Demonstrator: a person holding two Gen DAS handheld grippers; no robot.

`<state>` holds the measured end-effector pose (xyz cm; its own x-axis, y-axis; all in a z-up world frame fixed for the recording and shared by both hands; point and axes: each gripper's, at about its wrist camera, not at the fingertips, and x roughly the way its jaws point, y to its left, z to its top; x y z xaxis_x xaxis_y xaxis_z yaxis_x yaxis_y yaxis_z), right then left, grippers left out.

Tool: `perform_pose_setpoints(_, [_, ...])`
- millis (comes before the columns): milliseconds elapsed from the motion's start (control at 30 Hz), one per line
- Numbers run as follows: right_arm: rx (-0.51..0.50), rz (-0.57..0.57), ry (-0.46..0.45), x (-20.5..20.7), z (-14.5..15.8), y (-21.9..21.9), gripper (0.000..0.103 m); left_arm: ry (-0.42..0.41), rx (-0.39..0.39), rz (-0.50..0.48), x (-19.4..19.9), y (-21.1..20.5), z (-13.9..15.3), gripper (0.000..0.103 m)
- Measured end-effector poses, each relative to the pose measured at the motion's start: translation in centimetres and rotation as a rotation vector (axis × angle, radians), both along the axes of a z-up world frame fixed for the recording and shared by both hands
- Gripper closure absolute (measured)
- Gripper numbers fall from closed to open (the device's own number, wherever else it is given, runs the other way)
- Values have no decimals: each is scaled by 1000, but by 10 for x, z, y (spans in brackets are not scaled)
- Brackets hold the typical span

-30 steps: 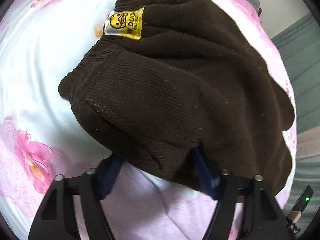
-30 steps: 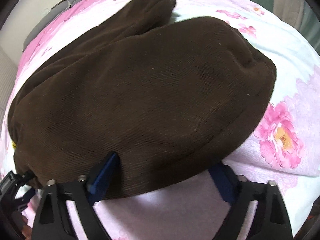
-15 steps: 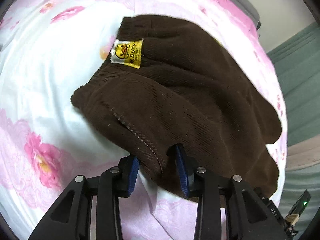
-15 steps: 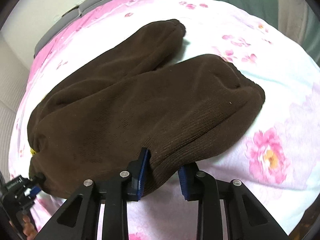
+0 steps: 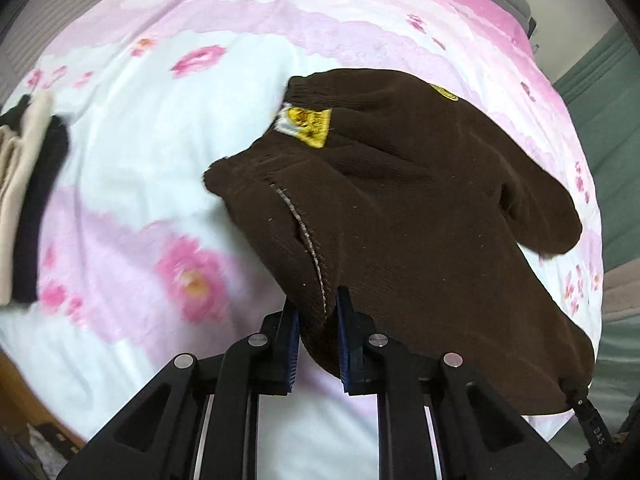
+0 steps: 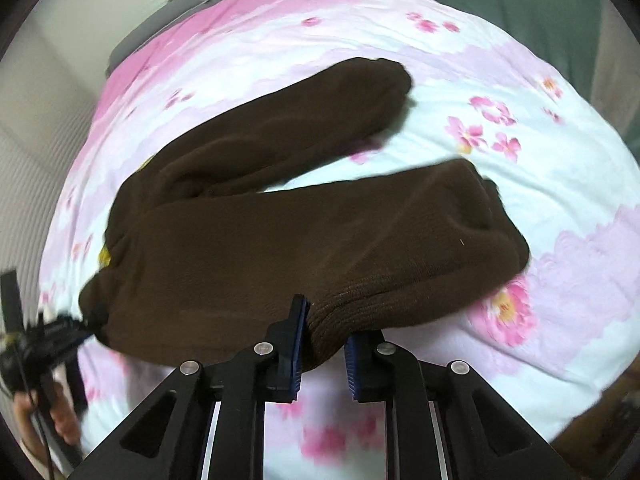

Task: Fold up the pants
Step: 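Grasp the waistband with the left gripper while the right gripper grasps the waistband edge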

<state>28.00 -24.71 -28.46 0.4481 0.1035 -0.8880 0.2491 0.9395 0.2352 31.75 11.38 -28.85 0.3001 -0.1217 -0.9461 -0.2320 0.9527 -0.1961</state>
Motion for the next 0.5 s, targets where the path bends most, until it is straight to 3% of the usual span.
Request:
perform_pose_setpoints(200, [57, 51, 112, -21, 8, 4, 85, 96, 43, 28, -19, 10, 12, 85])
perform_pose_setpoints(333, [89, 37, 136, -14, 20, -2, 85, 104, 71, 59, -2, -2, 33, 85])
perform_pose_setpoints(500, [96, 28, 100, 15, 51, -8, 85, 105, 44, 119, 36, -7, 49, 85])
